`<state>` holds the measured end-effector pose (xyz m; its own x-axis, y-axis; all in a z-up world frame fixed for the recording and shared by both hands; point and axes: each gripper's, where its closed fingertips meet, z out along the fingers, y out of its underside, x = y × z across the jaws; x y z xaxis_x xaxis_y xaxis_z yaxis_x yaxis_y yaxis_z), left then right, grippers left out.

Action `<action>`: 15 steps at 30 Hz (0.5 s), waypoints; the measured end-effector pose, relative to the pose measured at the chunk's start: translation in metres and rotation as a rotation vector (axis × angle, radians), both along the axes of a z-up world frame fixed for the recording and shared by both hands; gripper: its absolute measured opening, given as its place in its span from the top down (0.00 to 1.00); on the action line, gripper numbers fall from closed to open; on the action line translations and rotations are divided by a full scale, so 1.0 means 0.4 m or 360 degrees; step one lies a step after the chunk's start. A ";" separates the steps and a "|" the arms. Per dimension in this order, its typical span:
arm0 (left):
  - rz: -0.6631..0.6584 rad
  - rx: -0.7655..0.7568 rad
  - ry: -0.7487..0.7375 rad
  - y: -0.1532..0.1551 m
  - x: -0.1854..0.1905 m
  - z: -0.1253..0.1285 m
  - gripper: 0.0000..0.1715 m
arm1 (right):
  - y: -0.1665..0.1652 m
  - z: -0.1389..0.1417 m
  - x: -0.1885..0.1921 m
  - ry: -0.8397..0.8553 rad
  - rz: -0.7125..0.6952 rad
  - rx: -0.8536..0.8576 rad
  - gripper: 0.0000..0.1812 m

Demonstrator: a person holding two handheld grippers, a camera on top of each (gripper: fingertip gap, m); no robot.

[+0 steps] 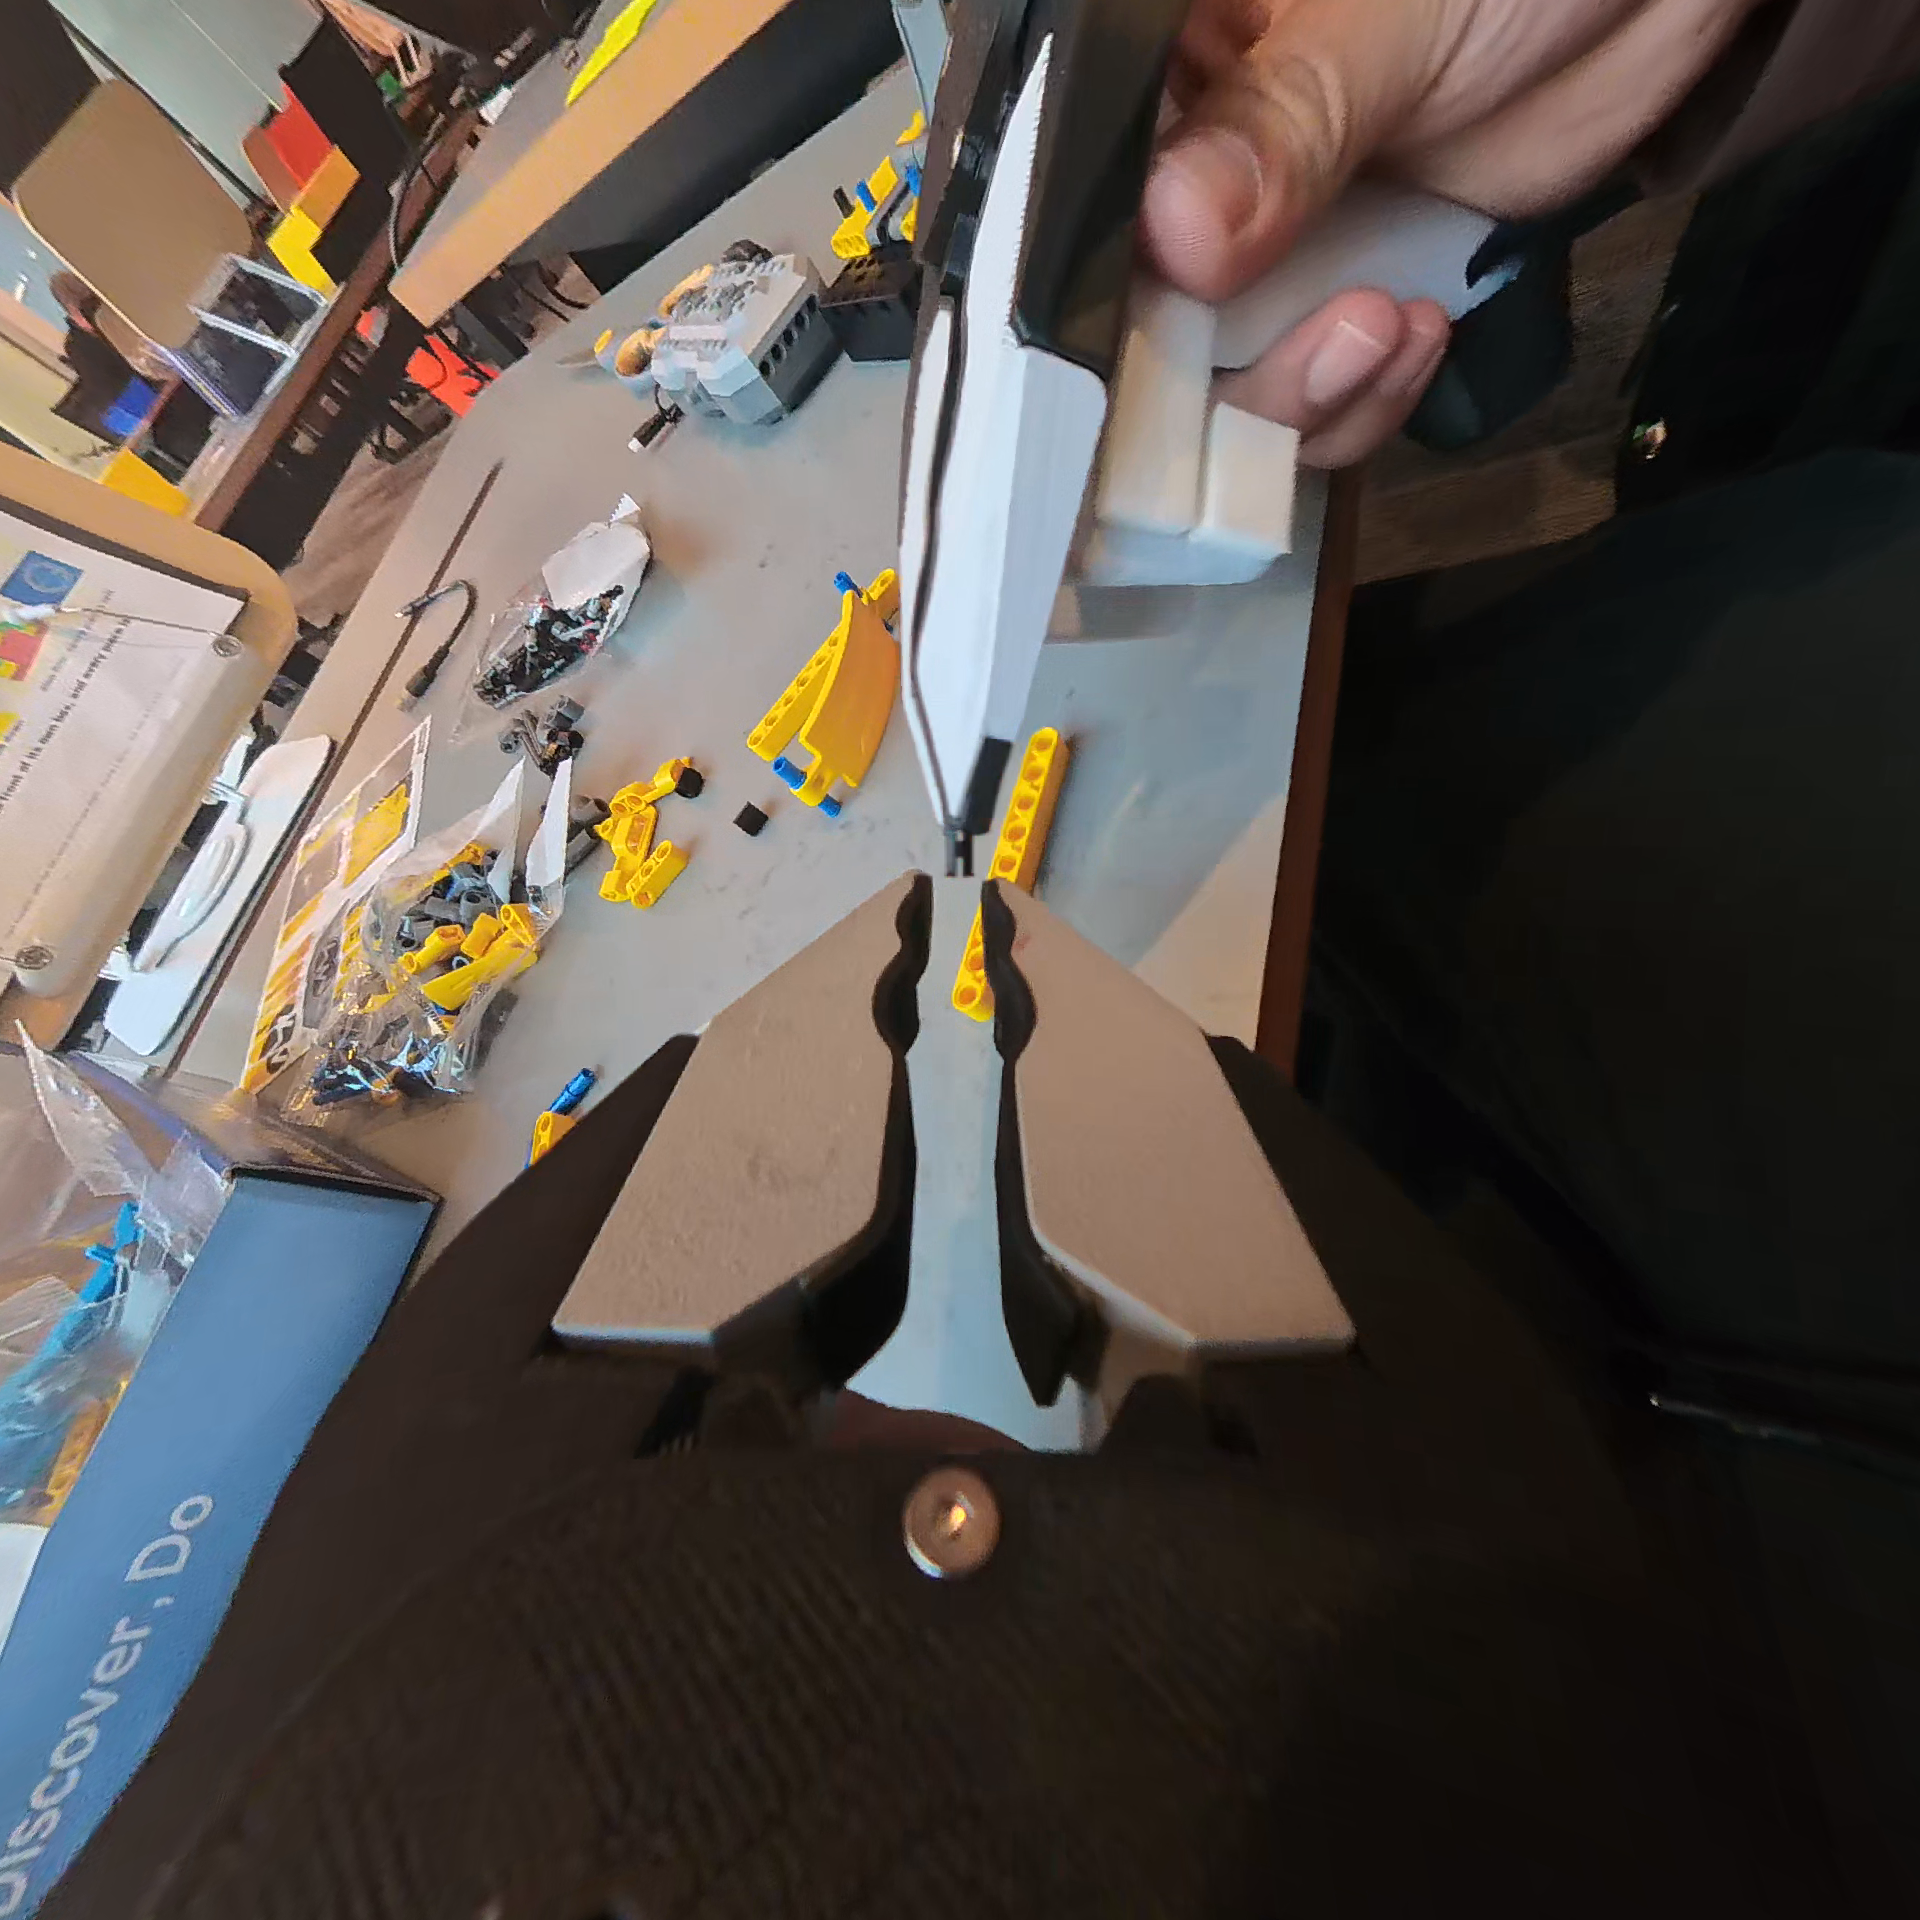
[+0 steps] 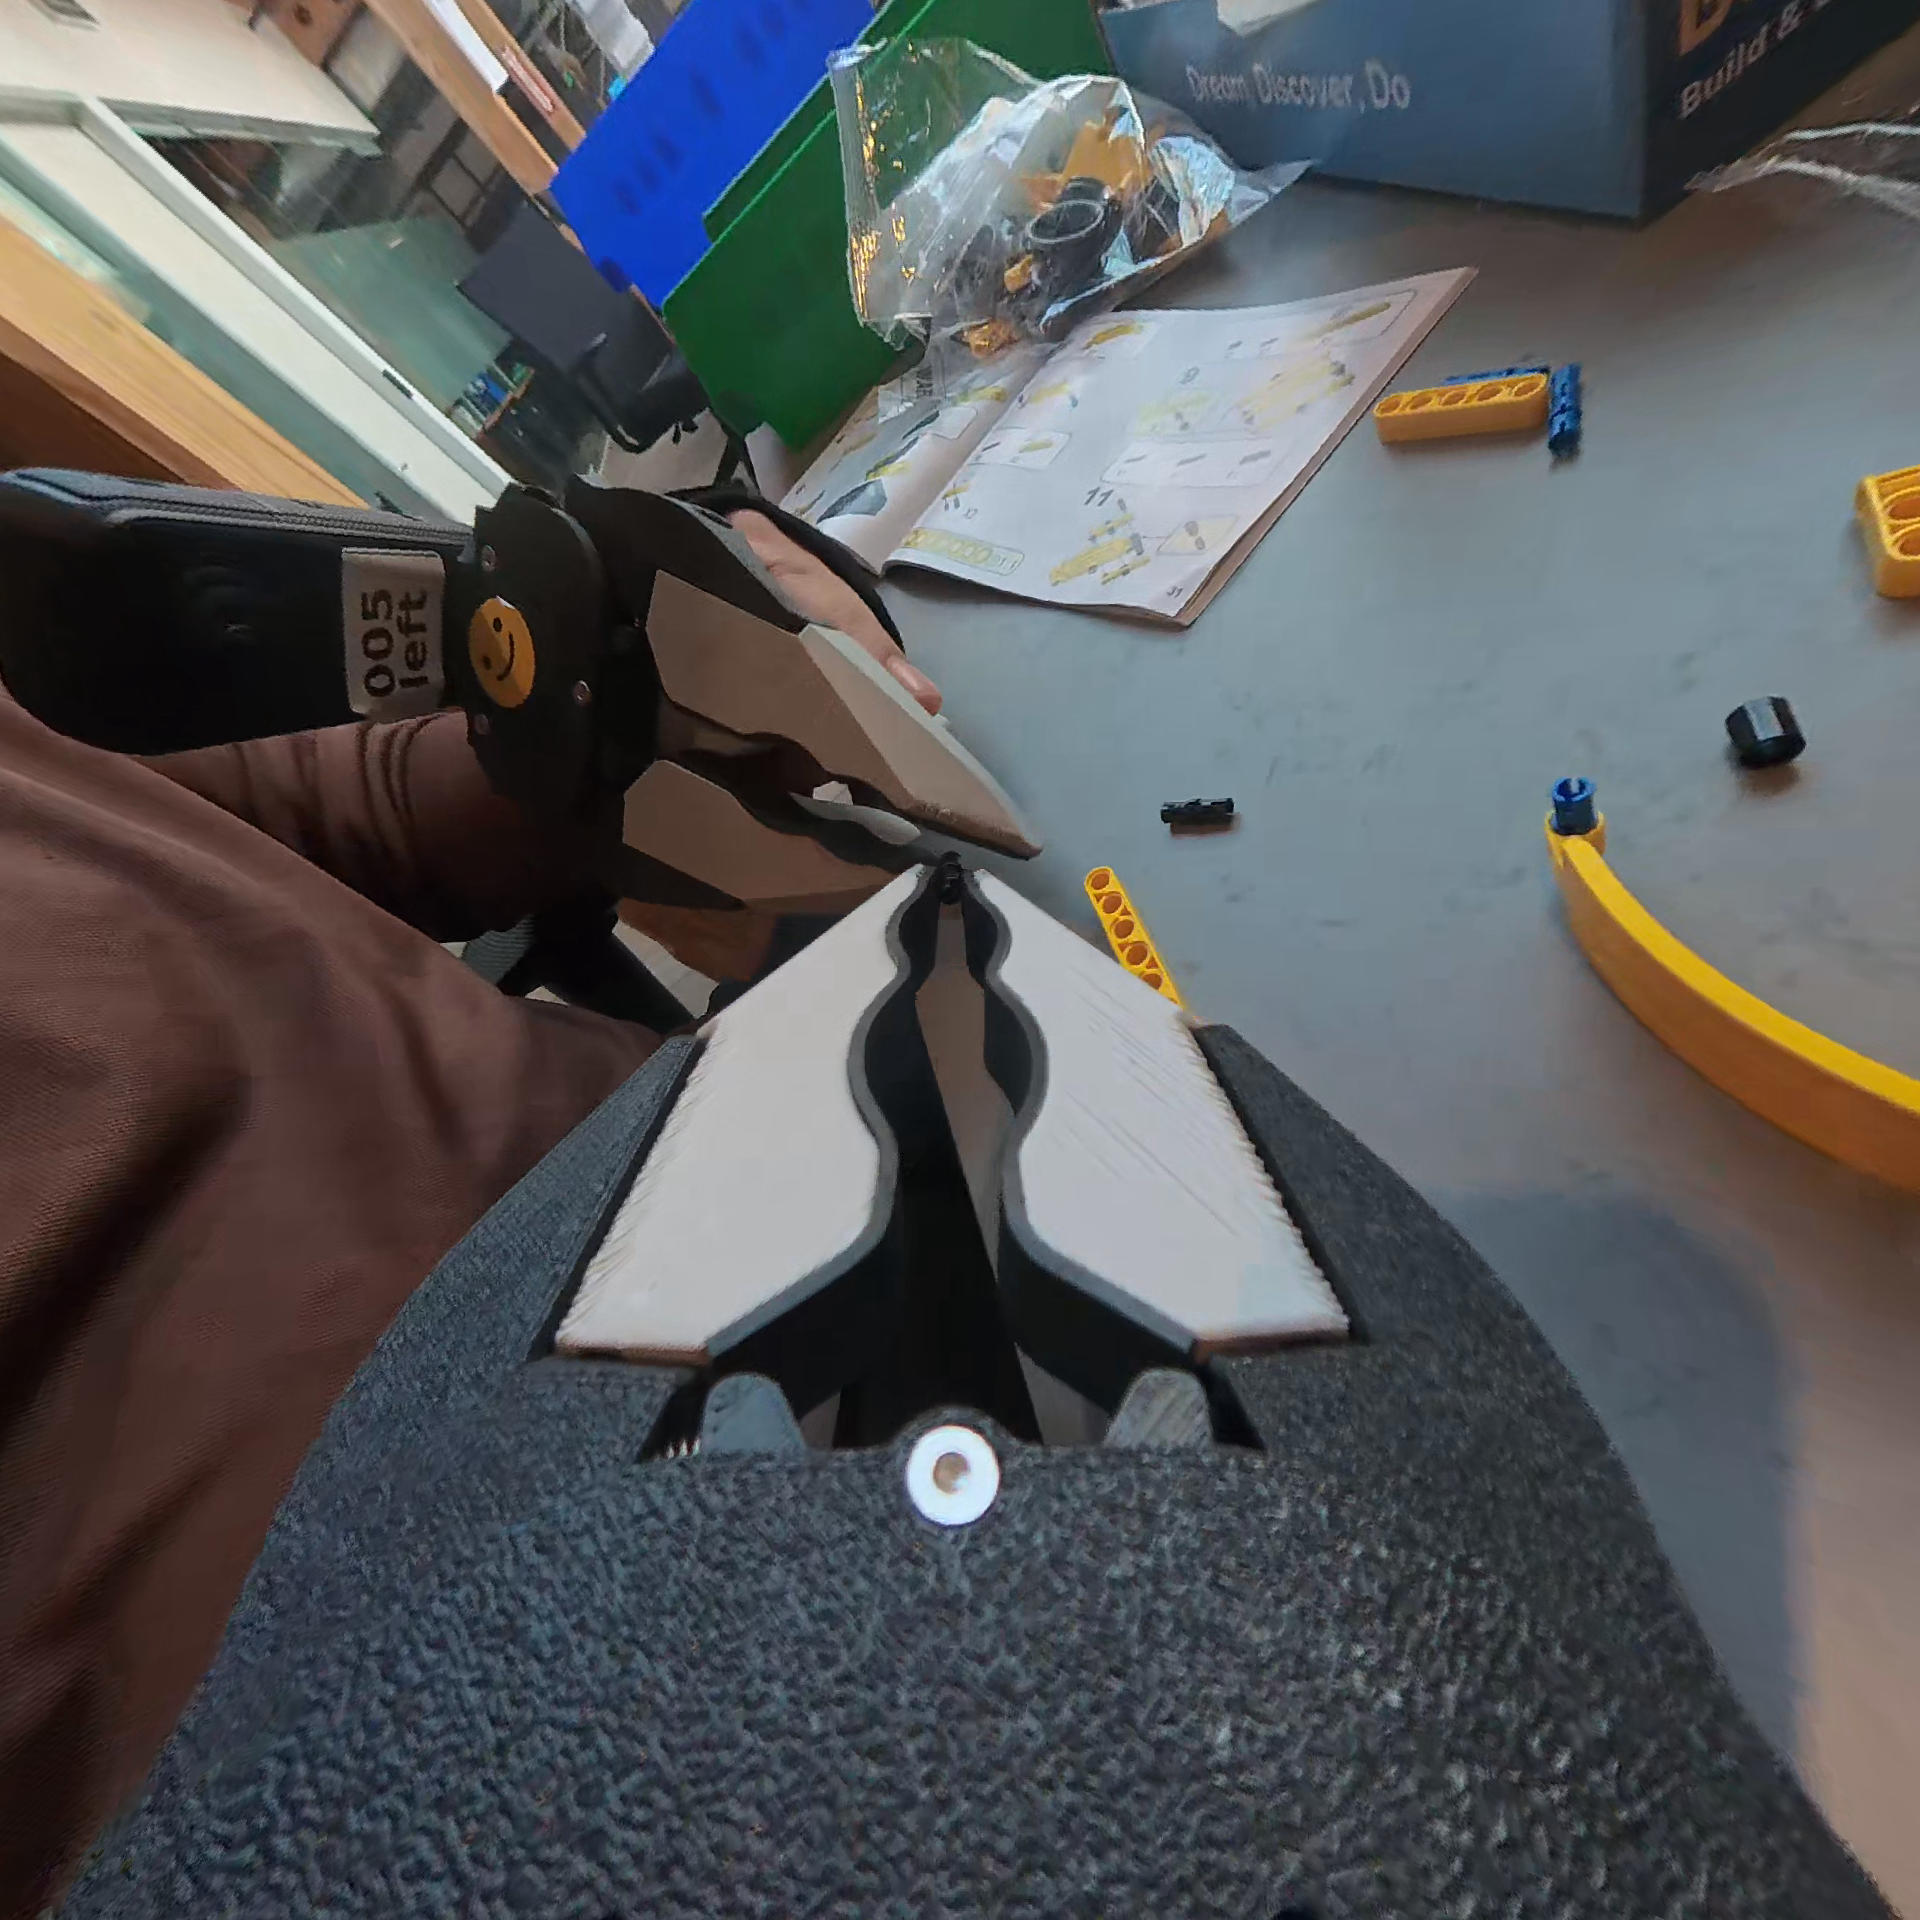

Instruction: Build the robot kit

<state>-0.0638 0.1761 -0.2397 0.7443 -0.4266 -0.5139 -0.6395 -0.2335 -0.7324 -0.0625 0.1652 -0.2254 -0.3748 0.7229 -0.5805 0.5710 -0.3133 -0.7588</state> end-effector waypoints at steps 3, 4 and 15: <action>-0.0005 0.0013 0.0017 0.001 0.002 0.000 0.97 | 0.000 0.007 -0.001 0.0084 0.0005 0.0052 0.98; -0.0006 0.0023 0.0017 0.001 0.003 0.003 0.97 | -0.001 0.007 -0.001 0.0117 0.0008 0.0094 0.98; 0.0108 0.0294 0.0219 0.023 -0.021 0.034 1.00 | -0.005 0.039 -0.013 0.0401 -0.0074 0.0510 0.93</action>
